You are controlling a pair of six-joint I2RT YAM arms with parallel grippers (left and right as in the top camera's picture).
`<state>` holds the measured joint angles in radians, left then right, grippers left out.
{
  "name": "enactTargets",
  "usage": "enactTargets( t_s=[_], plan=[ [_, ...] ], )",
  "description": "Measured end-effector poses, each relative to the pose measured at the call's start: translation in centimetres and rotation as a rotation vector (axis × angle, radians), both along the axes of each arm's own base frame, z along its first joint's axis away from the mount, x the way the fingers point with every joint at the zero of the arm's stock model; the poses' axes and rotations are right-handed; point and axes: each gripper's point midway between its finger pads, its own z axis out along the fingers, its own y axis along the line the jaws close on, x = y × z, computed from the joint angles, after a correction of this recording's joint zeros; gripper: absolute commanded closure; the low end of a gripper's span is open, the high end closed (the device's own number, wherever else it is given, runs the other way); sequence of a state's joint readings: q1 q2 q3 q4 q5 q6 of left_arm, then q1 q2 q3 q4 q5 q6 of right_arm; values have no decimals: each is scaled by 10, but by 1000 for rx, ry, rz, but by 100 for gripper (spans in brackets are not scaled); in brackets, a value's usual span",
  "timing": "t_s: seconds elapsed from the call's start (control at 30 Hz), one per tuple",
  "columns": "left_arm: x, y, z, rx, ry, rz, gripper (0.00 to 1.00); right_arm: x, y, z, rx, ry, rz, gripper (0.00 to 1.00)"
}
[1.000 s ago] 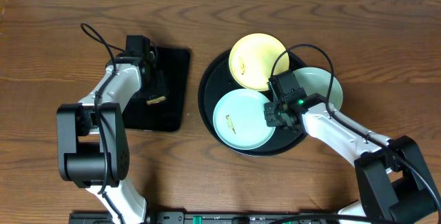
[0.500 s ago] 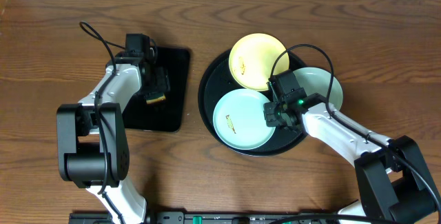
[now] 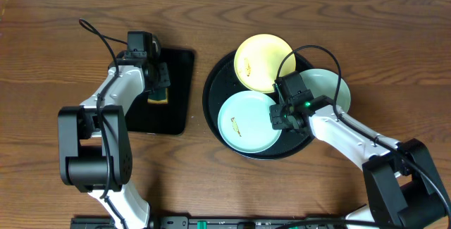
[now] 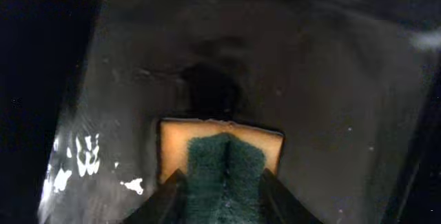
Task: Clean dirty plates on tray and stack at the side
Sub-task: 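Lower the left gripper and grasp the green sponge, then lift the sponge with the left gripper and turn it edge-down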
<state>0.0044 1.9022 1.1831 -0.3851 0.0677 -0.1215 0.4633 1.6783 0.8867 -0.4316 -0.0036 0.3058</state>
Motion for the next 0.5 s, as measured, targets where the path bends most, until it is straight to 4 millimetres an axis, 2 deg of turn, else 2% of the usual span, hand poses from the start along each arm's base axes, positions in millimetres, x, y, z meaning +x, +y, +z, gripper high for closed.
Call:
enactTargets(
  t_s=[0.27,0.43,0.5],
  plan=[
    [-3,0,-7,-1,22,1,36,2,1,1,6,-8,0,69],
    [-5,0,-8,-1,29,1,36,5,3,2,13,-24,0,73],
    [-9,0,-11,-1,39,1,36,5,2,1,12,-23,0,78]
  ],
)
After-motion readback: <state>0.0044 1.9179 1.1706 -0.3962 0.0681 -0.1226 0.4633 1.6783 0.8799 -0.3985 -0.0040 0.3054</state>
